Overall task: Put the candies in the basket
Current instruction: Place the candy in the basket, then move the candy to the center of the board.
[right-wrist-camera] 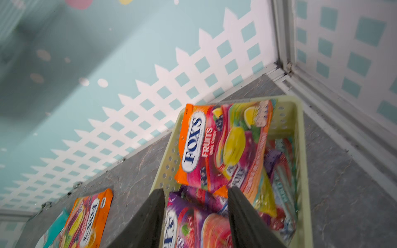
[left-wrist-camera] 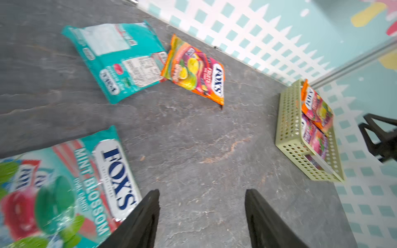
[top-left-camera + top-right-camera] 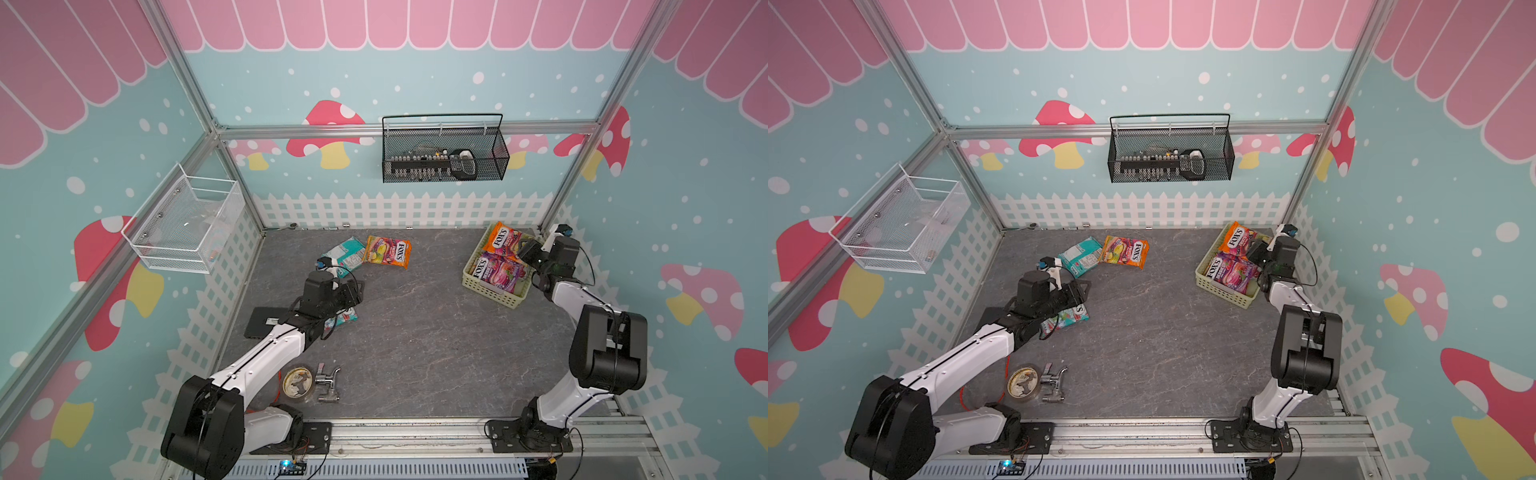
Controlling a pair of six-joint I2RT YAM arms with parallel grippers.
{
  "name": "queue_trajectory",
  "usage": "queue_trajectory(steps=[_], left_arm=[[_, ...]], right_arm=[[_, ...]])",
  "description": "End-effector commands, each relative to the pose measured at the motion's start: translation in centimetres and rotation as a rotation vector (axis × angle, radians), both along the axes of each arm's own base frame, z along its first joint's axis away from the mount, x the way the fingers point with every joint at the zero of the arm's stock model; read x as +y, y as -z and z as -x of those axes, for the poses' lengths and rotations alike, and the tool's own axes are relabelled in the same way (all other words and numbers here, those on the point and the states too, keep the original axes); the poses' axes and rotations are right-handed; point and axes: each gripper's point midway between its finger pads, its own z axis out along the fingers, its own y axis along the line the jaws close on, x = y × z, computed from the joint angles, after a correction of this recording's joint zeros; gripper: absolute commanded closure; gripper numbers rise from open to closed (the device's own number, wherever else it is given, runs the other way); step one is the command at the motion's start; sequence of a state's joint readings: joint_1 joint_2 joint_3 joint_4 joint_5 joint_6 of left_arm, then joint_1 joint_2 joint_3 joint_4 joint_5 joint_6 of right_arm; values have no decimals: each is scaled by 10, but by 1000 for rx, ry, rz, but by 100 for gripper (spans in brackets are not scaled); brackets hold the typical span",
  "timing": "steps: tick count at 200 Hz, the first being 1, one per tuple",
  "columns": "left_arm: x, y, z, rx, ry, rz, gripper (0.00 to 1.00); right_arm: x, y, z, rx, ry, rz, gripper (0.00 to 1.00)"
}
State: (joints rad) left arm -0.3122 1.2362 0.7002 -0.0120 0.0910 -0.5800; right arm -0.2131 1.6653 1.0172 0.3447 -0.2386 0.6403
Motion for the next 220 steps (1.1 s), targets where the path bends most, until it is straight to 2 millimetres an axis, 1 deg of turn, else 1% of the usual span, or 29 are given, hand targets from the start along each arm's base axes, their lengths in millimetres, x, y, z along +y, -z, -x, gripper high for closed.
queue_trajectory(steps=[1,28,48,60,67,76,83,102,115,125,141,158,170,187,192,193,195,209,220], left_arm=[[37,28,9,106,-162,-10,39],[77,52,16,187,-324,-3,43],[108,67,21,222,-457,-15,46],[124,73,22,232,-528,-13,46],[131,76,21,238,-553,0,45],[136,78,18,238,-560,19,44],[138,79,16,242,-557,28,43],[138,86,6,264,-524,37,41],[127,92,0,272,-463,56,40],[120,99,-2,291,-428,71,39],[117,114,-1,336,-411,66,37],[118,125,2,366,-417,58,33],[114,130,1,377,-394,56,31],[99,134,-5,379,-316,60,32],[93,136,-6,385,-292,55,32],[92,136,-6,384,-287,54,32],[89,137,-7,387,-276,52,32],[71,145,-9,408,-206,35,34],[59,153,-9,434,-169,37,35]], right_arm=[[50,4,16,31,-135,30,47],[116,-13,37,3,-279,77,47],[168,-18,54,-18,-399,62,47],[200,-16,63,-19,-471,63,46],[216,-13,67,-15,-509,62,46],[239,-9,73,-10,-561,58,46],[256,-1,77,1,-600,50,46],[298,17,85,30,-691,52,46],[322,30,87,53,-736,71,46],[343,38,91,70,-777,79,46],[369,47,95,79,-829,97,46],[391,58,100,94,-876,115,45],[403,63,103,97,-913,123,44],[421,69,106,95,-968,127,44],[427,63,106,79,-986,125,44],[429,70,106,94,-991,127,44],[431,76,106,104,-997,129,44],[443,85,106,132,-1032,126,44],[448,93,106,164,-1038,115,43]])
